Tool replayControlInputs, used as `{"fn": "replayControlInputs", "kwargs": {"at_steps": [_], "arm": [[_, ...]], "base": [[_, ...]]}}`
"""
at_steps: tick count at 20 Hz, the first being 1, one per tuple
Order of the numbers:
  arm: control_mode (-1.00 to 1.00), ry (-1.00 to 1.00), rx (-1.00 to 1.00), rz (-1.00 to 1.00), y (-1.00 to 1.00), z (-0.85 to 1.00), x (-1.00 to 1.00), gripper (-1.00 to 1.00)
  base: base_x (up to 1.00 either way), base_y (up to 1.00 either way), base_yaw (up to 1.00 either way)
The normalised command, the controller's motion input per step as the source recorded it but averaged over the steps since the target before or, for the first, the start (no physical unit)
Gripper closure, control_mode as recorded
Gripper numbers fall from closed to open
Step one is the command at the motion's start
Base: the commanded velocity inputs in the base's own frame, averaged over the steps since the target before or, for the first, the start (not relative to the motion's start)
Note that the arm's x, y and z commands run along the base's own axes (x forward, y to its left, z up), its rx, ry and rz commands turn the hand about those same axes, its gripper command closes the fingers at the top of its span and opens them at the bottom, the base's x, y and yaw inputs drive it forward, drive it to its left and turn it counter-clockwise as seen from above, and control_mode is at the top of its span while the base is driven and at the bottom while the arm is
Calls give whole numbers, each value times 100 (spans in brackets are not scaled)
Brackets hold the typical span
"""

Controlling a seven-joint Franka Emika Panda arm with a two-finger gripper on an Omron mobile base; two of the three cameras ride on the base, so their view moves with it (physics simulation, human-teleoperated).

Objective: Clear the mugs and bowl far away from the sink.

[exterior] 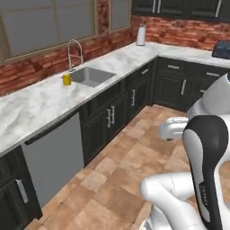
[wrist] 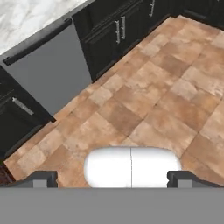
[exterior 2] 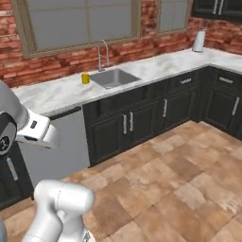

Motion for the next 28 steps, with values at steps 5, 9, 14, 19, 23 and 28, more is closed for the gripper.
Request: {"fn": "replayControlInputs", "kwargs": {"at_steps": [5, 9, 14, 19, 23, 28], "arm": [[100, 0, 0, 0, 0, 0, 0, -100], [100, 0, 0, 0, 0, 0, 0, -100], [100, 0, 0, 0, 0, 0, 0, -100], [100, 0, 0, 0, 0, 0, 0, -100], [100, 0, 0, 0, 0, 0, 0, -100], [100, 0, 0, 0, 0, 0, 0, -100]], "base": [[82, -19, 85], [92, -55, 66], [100, -92, 32], [100, -83, 38], [100, -83, 38], [100, -78, 38]]}}
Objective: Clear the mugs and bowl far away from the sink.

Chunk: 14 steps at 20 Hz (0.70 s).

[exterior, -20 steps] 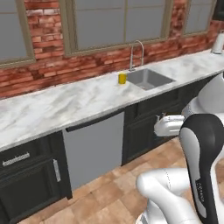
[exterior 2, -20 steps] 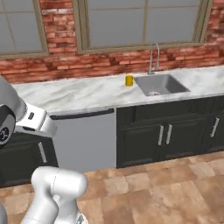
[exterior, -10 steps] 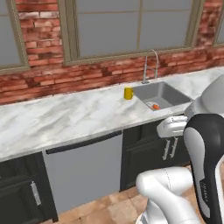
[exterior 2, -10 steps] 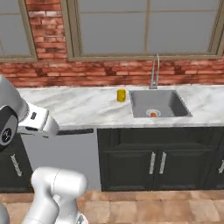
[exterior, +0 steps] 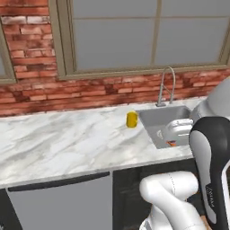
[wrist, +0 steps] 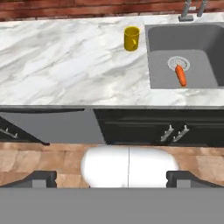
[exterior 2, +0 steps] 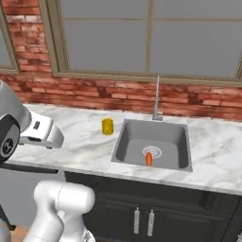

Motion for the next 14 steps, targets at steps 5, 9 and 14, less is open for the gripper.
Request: {"fn": "replayControlInputs", "kwargs": {"at_steps": [5, 9, 14], "arm": [[100, 0, 0, 0, 0, 0, 0, -100], [100, 0, 0, 0, 0, 0, 0, -100], [100, 0, 0, 0, 0, 0, 0, -100]], "base": [[100, -34, 22], [100, -34, 22], [100, -64, 36]]}}
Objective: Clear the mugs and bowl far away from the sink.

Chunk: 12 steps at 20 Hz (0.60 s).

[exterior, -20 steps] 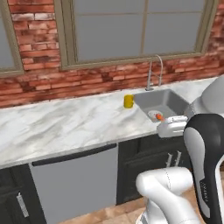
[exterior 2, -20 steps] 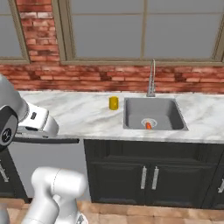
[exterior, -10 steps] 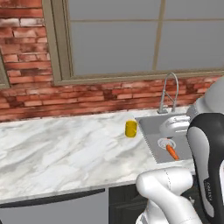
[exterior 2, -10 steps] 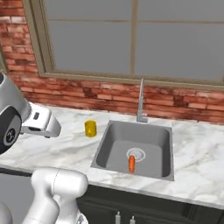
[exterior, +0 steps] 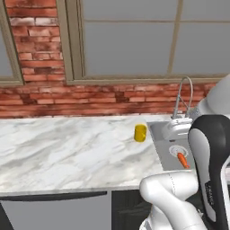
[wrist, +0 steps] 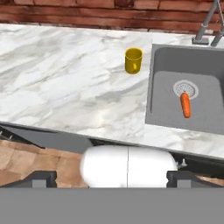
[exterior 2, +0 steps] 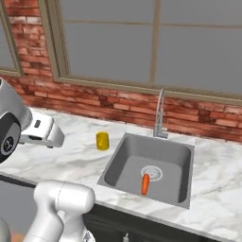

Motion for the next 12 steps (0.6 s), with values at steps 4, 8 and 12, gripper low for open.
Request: {"fn": "replayControlInputs", "kwargs": {"at_steps": [4, 8, 12], "arm": [[100, 0, 0, 0, 0, 0, 0, -100], [100, 0, 0, 0, 0, 0, 0, -100], [100, 0, 0, 0, 0, 0, 0, -100]], "base": [[84, -75, 43], [49, -73, 13], [79, -88, -1]]}}
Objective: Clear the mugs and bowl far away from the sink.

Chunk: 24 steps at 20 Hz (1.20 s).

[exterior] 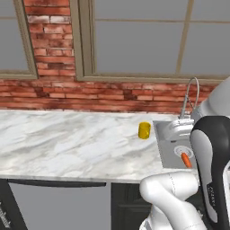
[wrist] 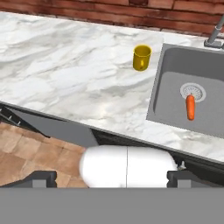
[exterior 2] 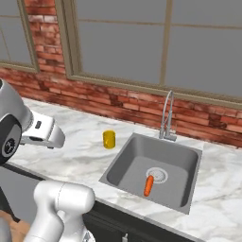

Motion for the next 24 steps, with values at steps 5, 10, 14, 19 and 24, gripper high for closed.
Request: {"fn": "replayControlInputs", "kwargs": {"at_steps": [5, 10, 14, 19, 24], "arm": [[-100, 7, 5, -5, -48, -8, 40, -100], [-100, 16, 4, 0, -69, -21, 61, -100], [-100, 3, 0, 0, -21, -27, 59, -100], [-100, 0, 0, 0, 0, -38, 75, -100], [-100, 2, 0, 0, 0, -46, 65, -100]], "base": [[40, -31, -6], [0, 0, 0], [0, 0, 0], [0, 0, 0], [0, 0, 0]]}}
